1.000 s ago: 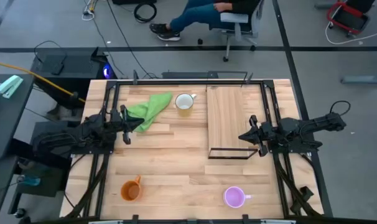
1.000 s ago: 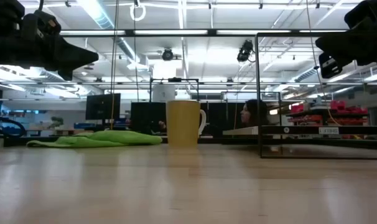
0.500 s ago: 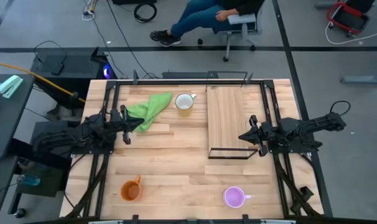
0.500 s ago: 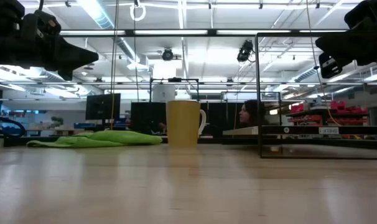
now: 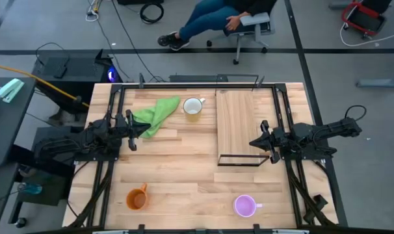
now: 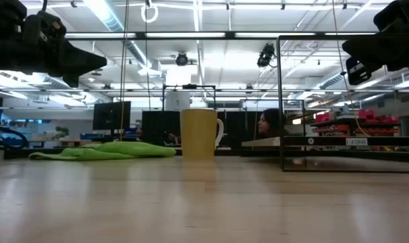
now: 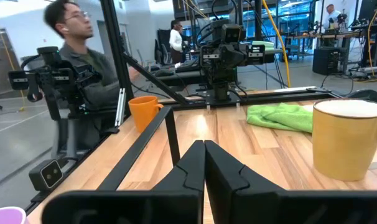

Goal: Stack small to large cups/mugs on shelf

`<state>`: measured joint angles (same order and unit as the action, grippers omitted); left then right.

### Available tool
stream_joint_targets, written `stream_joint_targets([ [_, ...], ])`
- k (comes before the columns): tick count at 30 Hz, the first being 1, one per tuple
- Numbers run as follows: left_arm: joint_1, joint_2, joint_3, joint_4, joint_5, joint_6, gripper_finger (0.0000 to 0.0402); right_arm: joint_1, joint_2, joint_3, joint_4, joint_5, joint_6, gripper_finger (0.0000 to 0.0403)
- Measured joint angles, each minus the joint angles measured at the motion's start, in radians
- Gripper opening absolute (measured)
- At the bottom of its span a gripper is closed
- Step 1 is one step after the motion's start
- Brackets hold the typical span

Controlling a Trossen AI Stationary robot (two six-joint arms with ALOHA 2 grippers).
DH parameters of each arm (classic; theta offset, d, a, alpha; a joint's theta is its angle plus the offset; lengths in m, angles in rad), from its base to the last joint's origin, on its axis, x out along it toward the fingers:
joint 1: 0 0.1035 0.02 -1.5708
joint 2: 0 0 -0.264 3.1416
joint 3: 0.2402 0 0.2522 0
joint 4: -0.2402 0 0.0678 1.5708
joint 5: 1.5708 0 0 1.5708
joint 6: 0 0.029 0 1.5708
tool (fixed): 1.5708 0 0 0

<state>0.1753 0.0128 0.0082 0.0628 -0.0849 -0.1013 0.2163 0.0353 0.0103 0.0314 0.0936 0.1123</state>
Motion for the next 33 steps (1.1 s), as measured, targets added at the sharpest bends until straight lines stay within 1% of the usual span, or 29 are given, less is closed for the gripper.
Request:
stream_joint_targets([
  [8, 0.000, 0.000, 0.000, 0.000, 0.000, 0.000, 0.0025, 0.000, 0.000, 0.000, 0.000, 0.000, 0.000, 0.0014],
  [19, 0.000, 0.000, 0.000, 0.000, 0.000, 0.000, 0.0036, 0.000, 0.000, 0.000, 0.000, 0.000, 0.000, 0.0014],
  [29, 0.000, 0.000, 0.000, 0.000, 0.000, 0.000, 0.0028, 0.000, 0.000, 0.000, 0.000, 0.000, 0.000, 0.0014],
  [33, 0.000, 0.000, 0.000, 0.000, 0.000, 0.000, 0.0031, 0.000, 0.000, 0.000, 0.000, 0.000, 0.000, 0.0014],
])
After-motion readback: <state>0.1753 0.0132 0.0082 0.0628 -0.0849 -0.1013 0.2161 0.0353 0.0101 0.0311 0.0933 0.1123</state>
